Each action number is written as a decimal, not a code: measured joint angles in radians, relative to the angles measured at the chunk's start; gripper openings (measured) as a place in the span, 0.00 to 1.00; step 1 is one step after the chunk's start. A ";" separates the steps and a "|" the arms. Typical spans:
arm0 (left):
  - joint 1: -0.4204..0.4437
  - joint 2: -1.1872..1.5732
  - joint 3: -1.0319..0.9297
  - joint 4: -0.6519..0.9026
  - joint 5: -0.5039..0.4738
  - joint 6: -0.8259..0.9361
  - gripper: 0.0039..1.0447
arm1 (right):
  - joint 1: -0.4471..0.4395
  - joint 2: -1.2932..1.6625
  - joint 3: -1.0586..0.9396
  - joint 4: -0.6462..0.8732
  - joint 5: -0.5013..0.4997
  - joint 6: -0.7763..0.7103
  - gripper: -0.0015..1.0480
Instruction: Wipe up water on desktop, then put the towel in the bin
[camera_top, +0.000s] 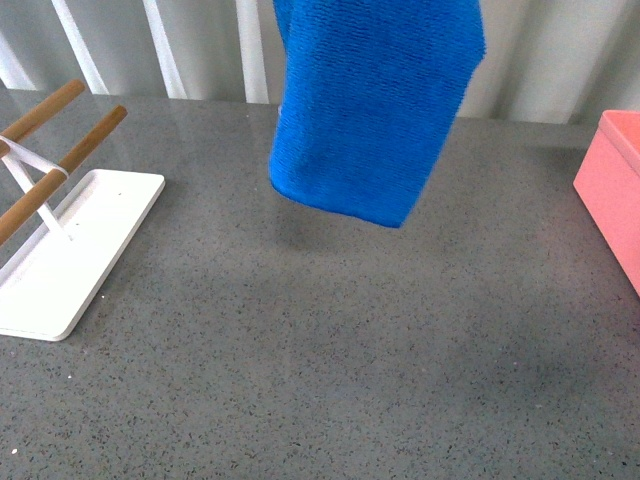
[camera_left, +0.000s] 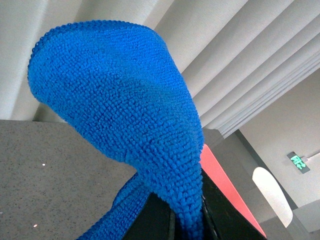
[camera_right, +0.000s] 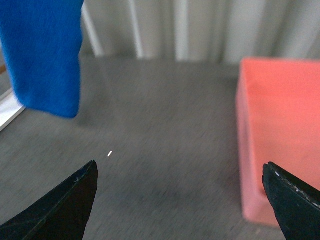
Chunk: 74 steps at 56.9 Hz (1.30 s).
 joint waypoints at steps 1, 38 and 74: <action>-0.001 0.001 0.000 0.002 0.000 -0.002 0.04 | -0.014 0.023 0.013 -0.018 -0.039 0.000 0.93; -0.067 0.016 0.004 0.025 -0.055 -0.110 0.04 | 0.152 0.956 0.295 0.688 -0.260 -0.135 0.93; -0.173 0.003 0.019 0.015 -0.088 -0.166 0.04 | 0.285 1.353 0.460 0.953 -0.192 -0.055 0.93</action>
